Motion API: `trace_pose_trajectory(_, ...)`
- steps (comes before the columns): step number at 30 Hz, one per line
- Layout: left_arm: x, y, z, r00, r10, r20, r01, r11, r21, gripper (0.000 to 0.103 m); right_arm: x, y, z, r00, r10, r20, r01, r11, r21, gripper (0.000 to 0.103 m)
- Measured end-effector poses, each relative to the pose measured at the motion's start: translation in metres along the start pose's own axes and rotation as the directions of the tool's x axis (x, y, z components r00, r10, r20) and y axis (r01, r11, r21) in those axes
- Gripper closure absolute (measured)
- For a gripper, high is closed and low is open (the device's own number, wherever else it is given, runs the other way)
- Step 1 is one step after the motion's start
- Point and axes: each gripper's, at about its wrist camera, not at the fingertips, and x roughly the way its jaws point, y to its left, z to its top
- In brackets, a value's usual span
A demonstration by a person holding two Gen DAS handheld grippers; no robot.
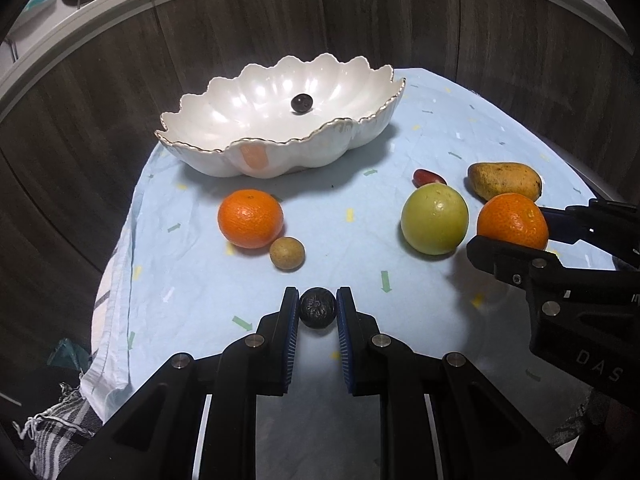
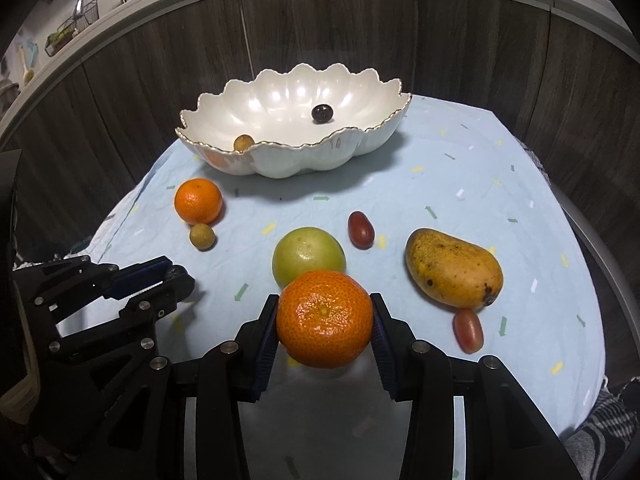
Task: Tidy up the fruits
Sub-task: 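Lift the dark fruit and mandarin toward the white bowl with both tools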
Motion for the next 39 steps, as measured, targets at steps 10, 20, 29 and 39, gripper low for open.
trace_pose_trajectory(10, -0.011, -0.001, 0.007, 1.0, 0.007, 0.021, -0.007, 1.0, -0.01, 0.083, -0.01, -0.004, 0.006, 1.0, 0.0, 0.019, 0.0, 1.0, 0.029, 0.06)
trace_pose_trajectory(20, -0.024, 0.002, 0.022, 0.998, 0.016, 0.054, -0.015, 1.0, -0.026, 0.083, -0.023, -0.005, 0.022, 0.998, -0.01, 0.061, 0.008, 0.999, 0.039, 0.06)
trace_pose_trajectory(29, -0.036, 0.013, 0.041, 0.995, 0.038, 0.089, -0.033, 0.998, -0.062, 0.083, -0.033, -0.003, 0.043, 0.995, -0.02, 0.103, 0.015, 0.999, 0.046, 0.06)
trace_pose_trajectory(39, -0.042, 0.027, 0.058, 0.991, 0.06, 0.117, -0.048, 0.994, -0.102, 0.083, -0.039, 0.0, 0.068, 0.989, -0.029, 0.144, 0.022, 0.999, 0.049, 0.06)
